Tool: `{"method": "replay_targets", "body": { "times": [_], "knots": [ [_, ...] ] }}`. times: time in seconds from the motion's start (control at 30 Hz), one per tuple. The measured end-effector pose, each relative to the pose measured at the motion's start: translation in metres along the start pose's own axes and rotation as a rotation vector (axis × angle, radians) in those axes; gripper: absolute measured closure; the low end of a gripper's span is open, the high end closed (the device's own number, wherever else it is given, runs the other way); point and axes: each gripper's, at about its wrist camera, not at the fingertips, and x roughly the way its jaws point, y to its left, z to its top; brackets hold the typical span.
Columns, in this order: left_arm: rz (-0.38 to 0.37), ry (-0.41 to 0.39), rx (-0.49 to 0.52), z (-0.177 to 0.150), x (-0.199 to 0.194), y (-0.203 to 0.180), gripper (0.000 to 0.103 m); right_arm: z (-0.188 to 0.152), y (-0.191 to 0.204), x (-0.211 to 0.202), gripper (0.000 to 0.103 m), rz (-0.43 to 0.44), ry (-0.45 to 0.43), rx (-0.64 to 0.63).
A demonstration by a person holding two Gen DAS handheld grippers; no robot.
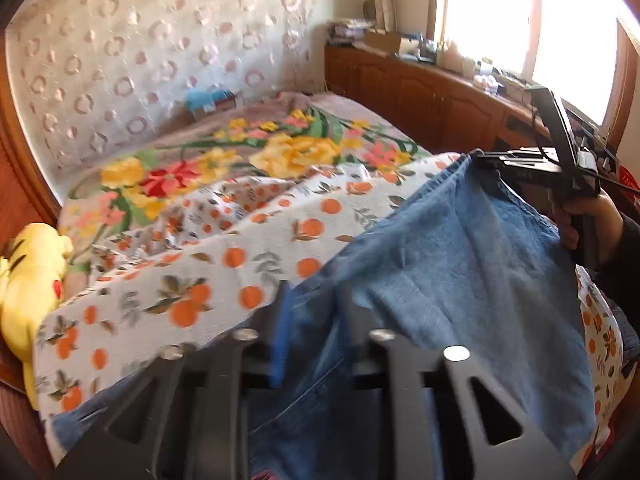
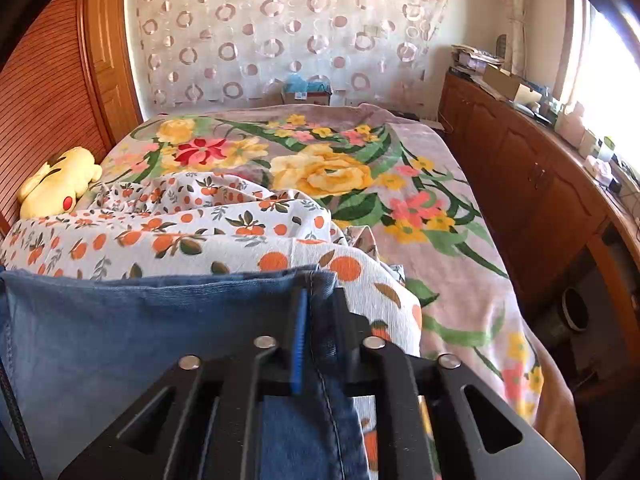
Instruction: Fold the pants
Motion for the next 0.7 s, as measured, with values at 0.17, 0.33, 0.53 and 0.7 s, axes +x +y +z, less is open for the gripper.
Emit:
{"method": "replay_targets", "body": {
  "times": [0.17,0.33,0.53,0.7],
  "knots": [
    [0.101,-0.035,-0.024,-0.023,-0.029,0.026,0.05,-0.005,0.01,-0.029,0.067,0.031,-0.053,-0.058],
    [0.171,-0.009,-0.082,-0.055,-0.045,0.063,0.05,-0.024,0.016,-0.04,0.058,0.126,-0.027,-0.11],
    [0.262,0.058,-0.154,-0.079,-0.038,0.112,0.05,-0.038,0.012,-0.017,0.057,0.101,0.06,-0.136],
    [0.313,0.095,-0.154,-0.088,-0.018,0.128,0.05,-0.037,-0.001,-0.011,0.057,0.123,0.06,-0.091]
  ]
}}
